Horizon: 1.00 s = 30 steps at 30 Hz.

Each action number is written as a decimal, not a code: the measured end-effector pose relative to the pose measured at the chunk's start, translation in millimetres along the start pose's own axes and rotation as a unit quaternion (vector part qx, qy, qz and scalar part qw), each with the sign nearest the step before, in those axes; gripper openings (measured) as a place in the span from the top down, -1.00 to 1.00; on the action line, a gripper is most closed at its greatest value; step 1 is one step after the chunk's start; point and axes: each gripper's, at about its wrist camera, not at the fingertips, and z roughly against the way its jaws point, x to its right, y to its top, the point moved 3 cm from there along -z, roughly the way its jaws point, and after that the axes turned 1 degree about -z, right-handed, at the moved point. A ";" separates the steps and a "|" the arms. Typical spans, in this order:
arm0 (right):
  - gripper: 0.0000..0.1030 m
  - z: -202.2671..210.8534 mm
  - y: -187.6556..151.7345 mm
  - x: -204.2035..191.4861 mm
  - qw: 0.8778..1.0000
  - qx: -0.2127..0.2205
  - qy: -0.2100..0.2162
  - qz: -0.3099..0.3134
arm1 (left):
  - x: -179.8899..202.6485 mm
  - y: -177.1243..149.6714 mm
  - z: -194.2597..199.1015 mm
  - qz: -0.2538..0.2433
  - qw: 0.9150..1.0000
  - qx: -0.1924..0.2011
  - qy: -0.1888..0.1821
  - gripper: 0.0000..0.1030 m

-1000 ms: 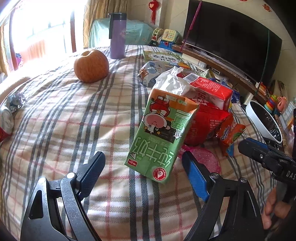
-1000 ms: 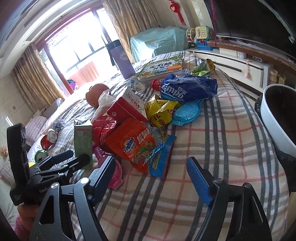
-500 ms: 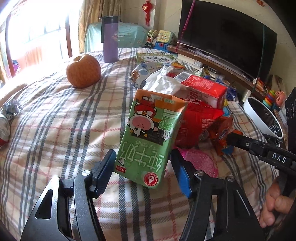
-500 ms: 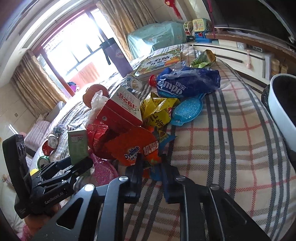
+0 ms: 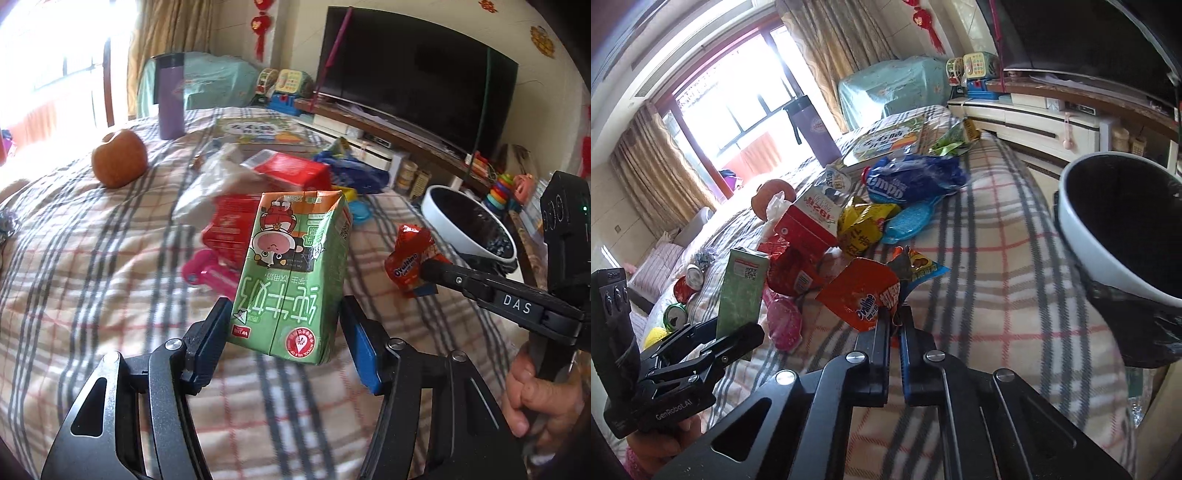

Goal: Collect trash
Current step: 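Grasp the green milk carton with the left tool while the right tool grasps the red wrapper, then carry the carton and wrapper over the bin and open both tools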

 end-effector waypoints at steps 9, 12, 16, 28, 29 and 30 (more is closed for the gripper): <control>0.92 34.2 -1.6 33.7 0.999 0.026 -0.023 -0.023 | 48.2 3.0 -8.3 -0.025 0.999 -0.004 -0.034 -0.16; 0.92 42.6 -2.4 45.2 0.999 0.033 -0.031 -0.031 | 63.9 5.4 -10.8 -0.034 0.998 -0.004 -0.043 -0.15; 0.92 54.6 -3.2 59.8 0.997 0.042 -0.040 -0.041 | 82.1 9.2 -13.6 -0.046 0.998 -0.003 -0.053 -0.15; 0.92 81.4 0.8 95.3 0.993 0.068 -0.064 -0.069 | 125.8 18.1 -25.0 -0.074 0.994 -0.002 -0.080 -0.14; 0.92 83.0 1.2 98.1 0.993 0.069 -0.065 -0.071 | 128.8 18.8 -26.1 -0.076 0.994 -0.003 -0.082 -0.14; 0.92 84.3 1.6 100.7 0.993 0.070 -0.067 -0.072 | 131.9 19.1 -26.7 -0.077 0.993 -0.003 -0.084 -0.14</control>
